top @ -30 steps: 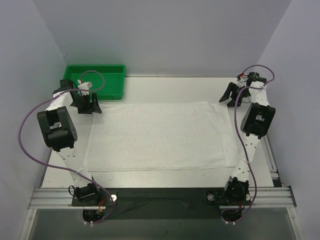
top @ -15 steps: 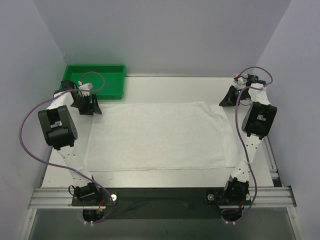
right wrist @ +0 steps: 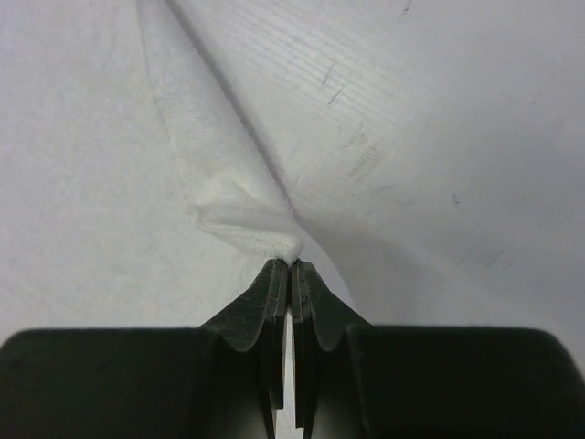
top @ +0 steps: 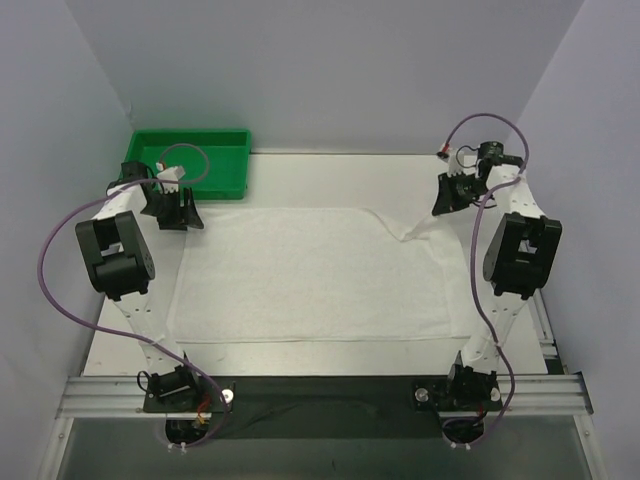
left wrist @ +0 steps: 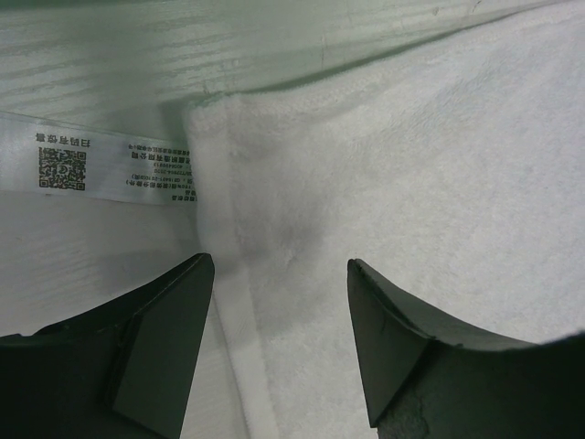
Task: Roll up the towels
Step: Fold the towel
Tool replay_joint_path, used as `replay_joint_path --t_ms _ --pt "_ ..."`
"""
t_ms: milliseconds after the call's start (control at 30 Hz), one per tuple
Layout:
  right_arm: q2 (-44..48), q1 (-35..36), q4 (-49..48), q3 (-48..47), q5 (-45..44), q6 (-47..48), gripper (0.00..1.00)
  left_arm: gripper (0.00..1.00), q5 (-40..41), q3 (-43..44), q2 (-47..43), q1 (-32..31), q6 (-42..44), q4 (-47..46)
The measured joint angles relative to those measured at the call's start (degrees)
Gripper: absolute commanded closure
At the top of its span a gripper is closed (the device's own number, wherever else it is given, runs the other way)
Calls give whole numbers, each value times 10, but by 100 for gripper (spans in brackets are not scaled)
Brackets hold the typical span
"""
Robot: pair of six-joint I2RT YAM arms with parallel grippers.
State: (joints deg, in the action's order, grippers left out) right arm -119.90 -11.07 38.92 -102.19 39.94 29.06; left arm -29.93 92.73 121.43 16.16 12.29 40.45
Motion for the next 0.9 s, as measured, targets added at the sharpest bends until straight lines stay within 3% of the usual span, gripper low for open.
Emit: replay_joint_path --t_ms 300,500,700,900 --pt "25 43 -6 110 -58 103 100 29 -2 0 0 0 0 0" --pt "25 43 -8 113 -72 110 100 30 -2 0 0 0 2 0" --pt "25 36 -5 91 -72 88 100 38 -1 7 7 0 6 -2" --pt "25 20 -8 54 -71 55 100 38 -1 41 17 4 8 -24"
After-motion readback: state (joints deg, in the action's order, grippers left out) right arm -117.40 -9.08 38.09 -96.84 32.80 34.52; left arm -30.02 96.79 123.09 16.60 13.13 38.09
